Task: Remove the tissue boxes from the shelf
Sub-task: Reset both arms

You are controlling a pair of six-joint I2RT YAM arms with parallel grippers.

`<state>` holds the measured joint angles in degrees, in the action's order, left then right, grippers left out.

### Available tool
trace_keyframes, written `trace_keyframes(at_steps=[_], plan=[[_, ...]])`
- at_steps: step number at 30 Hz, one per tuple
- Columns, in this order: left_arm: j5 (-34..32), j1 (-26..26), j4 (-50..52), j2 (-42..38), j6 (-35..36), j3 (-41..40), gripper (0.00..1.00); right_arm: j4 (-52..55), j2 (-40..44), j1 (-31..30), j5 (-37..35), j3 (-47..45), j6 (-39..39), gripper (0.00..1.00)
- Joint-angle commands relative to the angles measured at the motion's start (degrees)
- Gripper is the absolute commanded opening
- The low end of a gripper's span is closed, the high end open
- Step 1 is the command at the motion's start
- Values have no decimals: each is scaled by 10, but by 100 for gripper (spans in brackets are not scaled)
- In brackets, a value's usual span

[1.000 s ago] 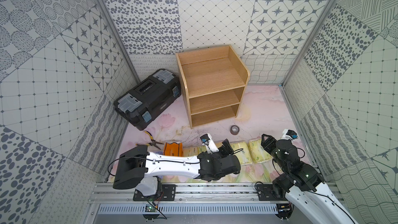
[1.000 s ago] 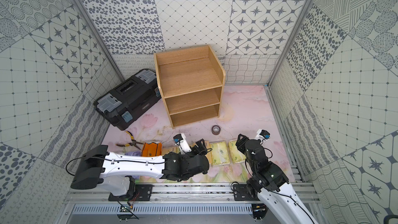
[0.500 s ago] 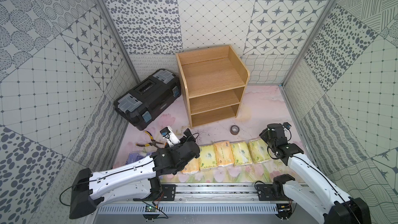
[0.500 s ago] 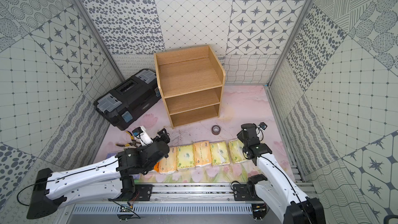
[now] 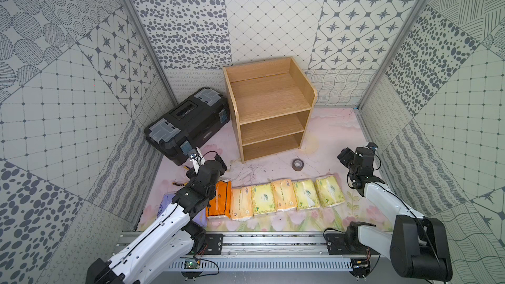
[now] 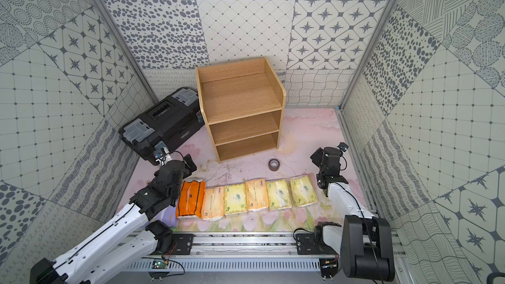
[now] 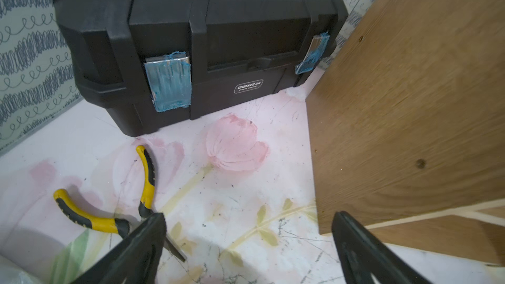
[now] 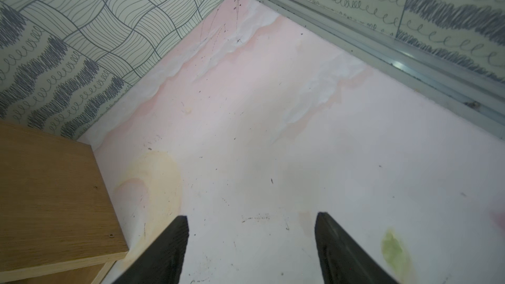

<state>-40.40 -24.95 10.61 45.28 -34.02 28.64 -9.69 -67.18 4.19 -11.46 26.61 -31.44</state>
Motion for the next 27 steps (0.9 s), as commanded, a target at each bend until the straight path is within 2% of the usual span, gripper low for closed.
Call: trace_keyframes(at_steps=[1,3,4,8,10,14,24,26,27], plan=[[159,94,-216,35,225,-52,100,-108,-22,-5,-19,4,105,78],[197,144,-239,64,202,-55,100,-135,-44,-5,-12,4,143,79],[215,164,-269,86,212,-58,100,-161,-59,-5,-1,-1,160,80],[250,196,-357,177,271,-52,100,-272,-130,-5,58,-23,195,81],[281,209,-392,210,279,-54,100,-269,-138,-6,102,-13,223,81],[334,238,-490,274,272,-77,100,-340,-163,-9,111,-35,232,82],[409,254,-717,449,287,-114,100,-393,-169,-15,134,-62,252,82],[416,254,-667,437,284,-102,100,-450,-204,-22,128,-79,254,82],[421,254,-673,440,288,-100,100,-514,-231,-22,121,-90,251,84]])
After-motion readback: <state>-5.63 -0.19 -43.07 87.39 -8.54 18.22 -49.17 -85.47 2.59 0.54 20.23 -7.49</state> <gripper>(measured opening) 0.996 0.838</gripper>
